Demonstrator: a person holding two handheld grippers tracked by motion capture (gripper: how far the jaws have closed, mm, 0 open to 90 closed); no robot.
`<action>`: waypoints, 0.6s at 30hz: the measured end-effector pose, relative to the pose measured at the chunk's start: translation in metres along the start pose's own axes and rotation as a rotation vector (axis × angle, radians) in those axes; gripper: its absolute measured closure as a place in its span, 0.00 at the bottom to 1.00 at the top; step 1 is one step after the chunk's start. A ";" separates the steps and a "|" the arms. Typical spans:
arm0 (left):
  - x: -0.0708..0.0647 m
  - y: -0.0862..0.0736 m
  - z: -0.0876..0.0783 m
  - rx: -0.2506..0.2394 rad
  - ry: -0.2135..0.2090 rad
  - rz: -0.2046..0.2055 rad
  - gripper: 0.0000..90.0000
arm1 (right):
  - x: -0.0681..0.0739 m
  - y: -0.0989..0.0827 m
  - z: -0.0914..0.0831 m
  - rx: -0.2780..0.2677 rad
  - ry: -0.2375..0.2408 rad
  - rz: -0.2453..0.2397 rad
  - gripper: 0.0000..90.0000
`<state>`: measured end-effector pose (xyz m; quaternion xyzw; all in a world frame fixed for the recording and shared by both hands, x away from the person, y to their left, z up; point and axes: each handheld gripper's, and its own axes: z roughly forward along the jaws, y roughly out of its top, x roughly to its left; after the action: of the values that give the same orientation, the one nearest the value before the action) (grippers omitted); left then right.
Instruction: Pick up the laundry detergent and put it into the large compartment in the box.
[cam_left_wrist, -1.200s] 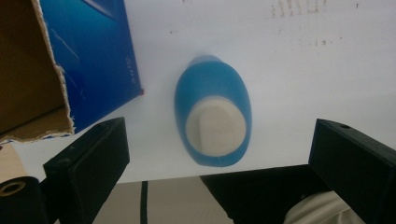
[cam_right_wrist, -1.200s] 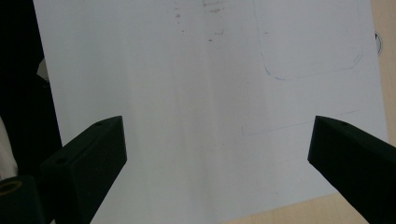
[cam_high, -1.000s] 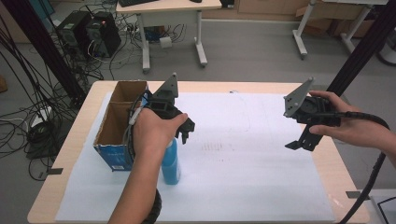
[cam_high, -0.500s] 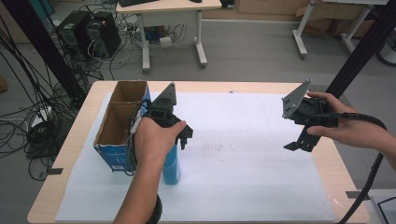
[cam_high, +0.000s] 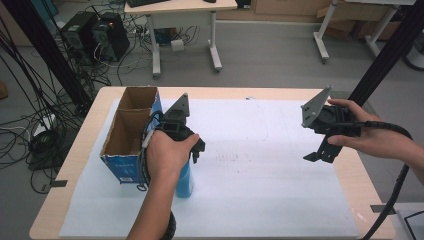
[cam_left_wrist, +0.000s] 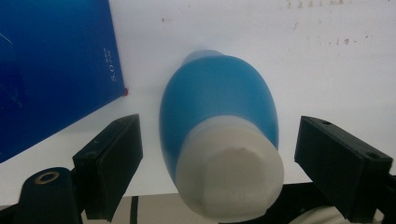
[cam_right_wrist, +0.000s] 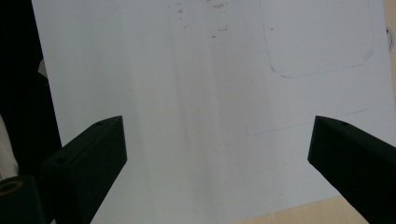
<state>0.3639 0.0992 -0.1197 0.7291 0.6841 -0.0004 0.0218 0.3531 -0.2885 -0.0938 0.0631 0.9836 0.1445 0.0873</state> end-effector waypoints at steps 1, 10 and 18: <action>0.000 0.001 0.001 0.004 0.000 0.001 0.17 | 0.000 0.000 0.000 0.001 -0.001 0.000 0.05; -0.003 0.001 0.008 0.005 0.014 0.005 0.21 | 0.000 0.000 0.001 -0.001 0.003 -0.001 0.05; -0.005 -0.004 0.010 -0.027 0.016 0.019 0.32 | 0.000 0.000 0.001 0.000 0.003 -0.002 0.05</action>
<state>0.3597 0.0946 -0.1293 0.7353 0.6771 0.0147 0.0263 0.3533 -0.2878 -0.0948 0.0620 0.9838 0.1445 0.0860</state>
